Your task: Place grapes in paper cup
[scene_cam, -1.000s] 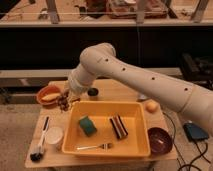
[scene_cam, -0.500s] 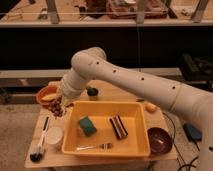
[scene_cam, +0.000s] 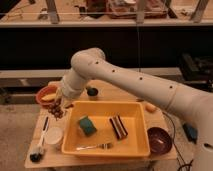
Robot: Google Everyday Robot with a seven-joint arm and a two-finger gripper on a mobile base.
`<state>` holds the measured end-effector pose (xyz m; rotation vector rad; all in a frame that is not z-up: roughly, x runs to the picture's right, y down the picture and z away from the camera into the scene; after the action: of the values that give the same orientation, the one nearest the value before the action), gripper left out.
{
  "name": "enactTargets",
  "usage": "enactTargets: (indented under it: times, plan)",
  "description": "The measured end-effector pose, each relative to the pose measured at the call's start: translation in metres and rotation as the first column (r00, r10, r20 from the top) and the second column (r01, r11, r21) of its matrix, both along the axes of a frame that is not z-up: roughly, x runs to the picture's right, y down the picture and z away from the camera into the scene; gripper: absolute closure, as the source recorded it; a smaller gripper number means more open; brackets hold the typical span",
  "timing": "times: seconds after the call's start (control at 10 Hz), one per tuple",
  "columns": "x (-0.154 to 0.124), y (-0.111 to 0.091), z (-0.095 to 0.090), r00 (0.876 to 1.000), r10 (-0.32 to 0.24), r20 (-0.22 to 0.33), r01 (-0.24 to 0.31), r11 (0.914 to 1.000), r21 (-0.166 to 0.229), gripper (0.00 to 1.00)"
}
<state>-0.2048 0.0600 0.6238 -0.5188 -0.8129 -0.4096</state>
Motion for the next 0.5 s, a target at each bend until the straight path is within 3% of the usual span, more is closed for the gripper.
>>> enactTargets:
  times: [0.3, 0.5]
  plan:
    - [-0.054, 0.040, -0.006, 0.998, -0.051, 0.040, 0.052, 0.9983, -0.024, 1.00]
    - [-0.075, 0.062, -0.009, 0.997, -0.054, 0.050, 0.055, 0.9983, -0.020, 1.00]
